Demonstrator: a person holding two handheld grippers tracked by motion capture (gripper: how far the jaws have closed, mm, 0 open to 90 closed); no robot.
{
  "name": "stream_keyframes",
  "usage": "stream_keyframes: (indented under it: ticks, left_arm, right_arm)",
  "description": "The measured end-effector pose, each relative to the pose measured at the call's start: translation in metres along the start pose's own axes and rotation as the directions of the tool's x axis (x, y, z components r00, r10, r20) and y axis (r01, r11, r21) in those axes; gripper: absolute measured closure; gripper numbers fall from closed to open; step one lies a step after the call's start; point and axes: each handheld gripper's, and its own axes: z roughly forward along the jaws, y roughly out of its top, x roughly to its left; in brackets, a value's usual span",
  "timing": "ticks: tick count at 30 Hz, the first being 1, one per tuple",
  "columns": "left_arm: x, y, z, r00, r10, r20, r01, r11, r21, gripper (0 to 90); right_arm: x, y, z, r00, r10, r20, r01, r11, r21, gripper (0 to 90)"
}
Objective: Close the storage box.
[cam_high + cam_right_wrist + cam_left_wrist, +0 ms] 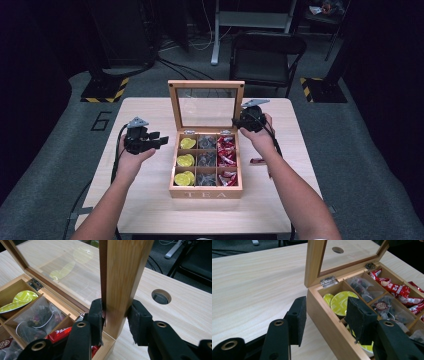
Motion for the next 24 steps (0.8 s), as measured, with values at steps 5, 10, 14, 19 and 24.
stream_keyframes:
  ticks: [5,10,14,19,24]
  left_arm:
    - [0.001,0.013,0.003,0.9998,0.019,0.005,-0.019,0.9998,-0.001,53.4]
    - [0.000,0.027,0.005,0.9994,0.034,-0.006,-0.034,0.9993,-0.016,53.8]
    - [-0.003,0.039,0.005,0.9984,0.056,-0.002,-0.056,0.9975,-0.042,57.1]
    - [-0.005,0.054,0.006,0.9972,0.074,-0.008,-0.074,0.9965,-0.039,56.9]
    - [-0.005,0.062,0.009,0.9965,0.080,-0.025,-0.081,0.9958,-0.042,54.5]
  right_arm:
    - [0.001,-0.001,-0.001,0.9997,-0.023,0.002,0.023,1.000,-0.004,65.1]
    - [0.002,-0.003,-0.002,0.9996,-0.027,0.008,0.028,1.000,-0.014,65.0]
    - [0.004,-0.005,-0.003,0.9996,-0.025,0.014,0.025,0.999,-0.023,64.9]
    - [0.005,-0.008,-0.004,0.9997,-0.020,0.015,0.021,0.999,-0.036,64.9]
    - [0.006,-0.009,-0.005,0.9995,-0.024,0.021,0.025,0.999,-0.041,64.8]
